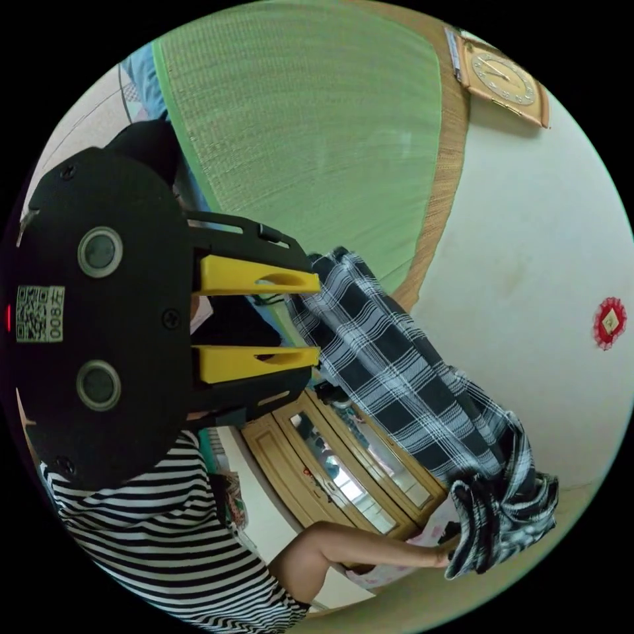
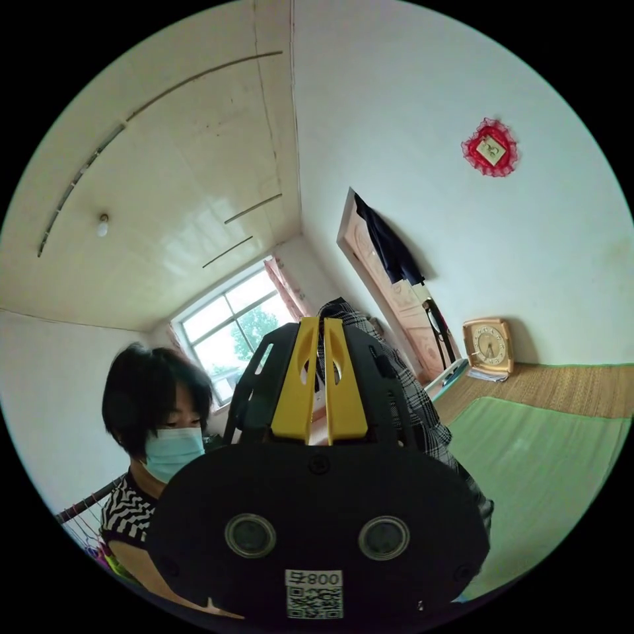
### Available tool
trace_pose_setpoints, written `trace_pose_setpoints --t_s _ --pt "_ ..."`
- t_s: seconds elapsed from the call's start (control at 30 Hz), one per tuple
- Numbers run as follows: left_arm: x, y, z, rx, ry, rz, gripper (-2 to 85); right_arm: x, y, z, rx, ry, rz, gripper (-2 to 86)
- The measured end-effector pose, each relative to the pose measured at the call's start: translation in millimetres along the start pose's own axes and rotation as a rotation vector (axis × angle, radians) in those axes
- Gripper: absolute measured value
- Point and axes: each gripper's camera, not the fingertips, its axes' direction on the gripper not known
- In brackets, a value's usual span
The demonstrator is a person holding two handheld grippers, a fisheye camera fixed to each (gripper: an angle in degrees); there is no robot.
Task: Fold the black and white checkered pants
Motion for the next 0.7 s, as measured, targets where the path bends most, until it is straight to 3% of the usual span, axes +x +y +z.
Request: trace_pose_setpoints --t_s 0.17,0.33,0.7 --pt "-6.4 10.1 -18.1 -0.031 -0.061 0.004 10.8 10.6 -0.7 3.9 0.022 0.001 -0.001 0.7" --pt "-7.2 35.6 -36.5 -0.075 -0.099 -0.024 2.2 32.9 -1.6 14.2 0.021 -0.004 0.022 0.6" --pt "-29.4 76.2 -136.6 -0.001 -0.155 -0.143 0.5 113.7 -4.5 10.7 0.058 0.079 0.131 0.7"
